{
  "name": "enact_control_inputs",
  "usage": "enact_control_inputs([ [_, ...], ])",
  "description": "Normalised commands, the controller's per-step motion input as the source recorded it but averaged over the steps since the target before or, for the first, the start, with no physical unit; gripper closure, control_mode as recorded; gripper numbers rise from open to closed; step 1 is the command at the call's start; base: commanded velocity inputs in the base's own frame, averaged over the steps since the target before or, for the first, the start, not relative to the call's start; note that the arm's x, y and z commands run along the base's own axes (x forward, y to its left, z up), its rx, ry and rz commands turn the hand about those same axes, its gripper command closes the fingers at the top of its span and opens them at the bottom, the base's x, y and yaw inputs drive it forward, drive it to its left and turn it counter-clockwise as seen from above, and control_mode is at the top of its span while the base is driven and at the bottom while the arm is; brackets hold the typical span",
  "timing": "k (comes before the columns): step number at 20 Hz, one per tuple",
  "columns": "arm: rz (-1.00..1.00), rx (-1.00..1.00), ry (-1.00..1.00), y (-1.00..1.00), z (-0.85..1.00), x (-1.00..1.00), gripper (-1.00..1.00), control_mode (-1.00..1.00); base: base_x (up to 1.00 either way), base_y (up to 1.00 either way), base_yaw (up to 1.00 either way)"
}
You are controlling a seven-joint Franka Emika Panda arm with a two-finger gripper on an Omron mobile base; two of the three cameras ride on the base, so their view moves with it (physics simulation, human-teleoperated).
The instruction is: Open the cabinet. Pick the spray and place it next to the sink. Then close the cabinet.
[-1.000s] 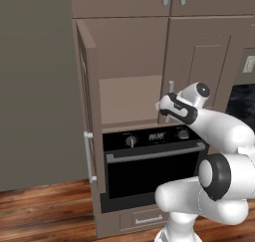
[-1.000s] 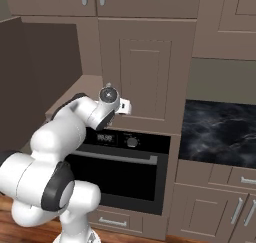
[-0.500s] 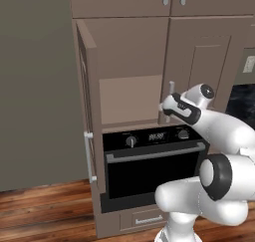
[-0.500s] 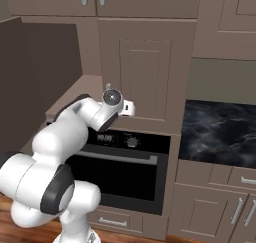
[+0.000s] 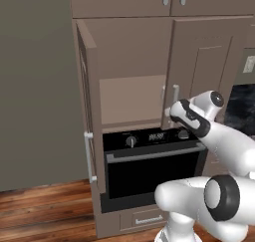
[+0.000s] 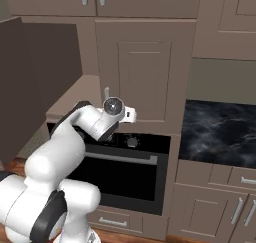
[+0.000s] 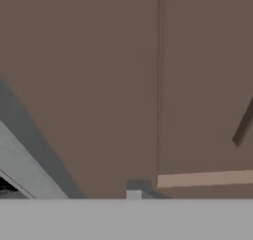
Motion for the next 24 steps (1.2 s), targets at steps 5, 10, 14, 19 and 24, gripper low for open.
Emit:
enact_control_inputs([
  [5,0.00,0.02,-0.04,-0.84,0.00,-0.47,1.00,-1.00,0.00,0.00,0.00],
  [10,0.00,0.00,-0.02,-0.83,0.00,-0.39,1.00,-1.00,0.00,0.00,0.00],
  [14,0.00,0.00,-0.04,-0.84,0.12,-0.28,1.00,-1.00,0.00,0.00,0.00],
  [19,0.00,0.03,-0.08,-0.88,0.28,-0.18,1.00,-1.00,0.00,0.00,0.00],
  [24,0.00,0.05,-0.10,-0.94,0.27,-0.17,1.00,-1.00,0.00,0.00,0.00],
])
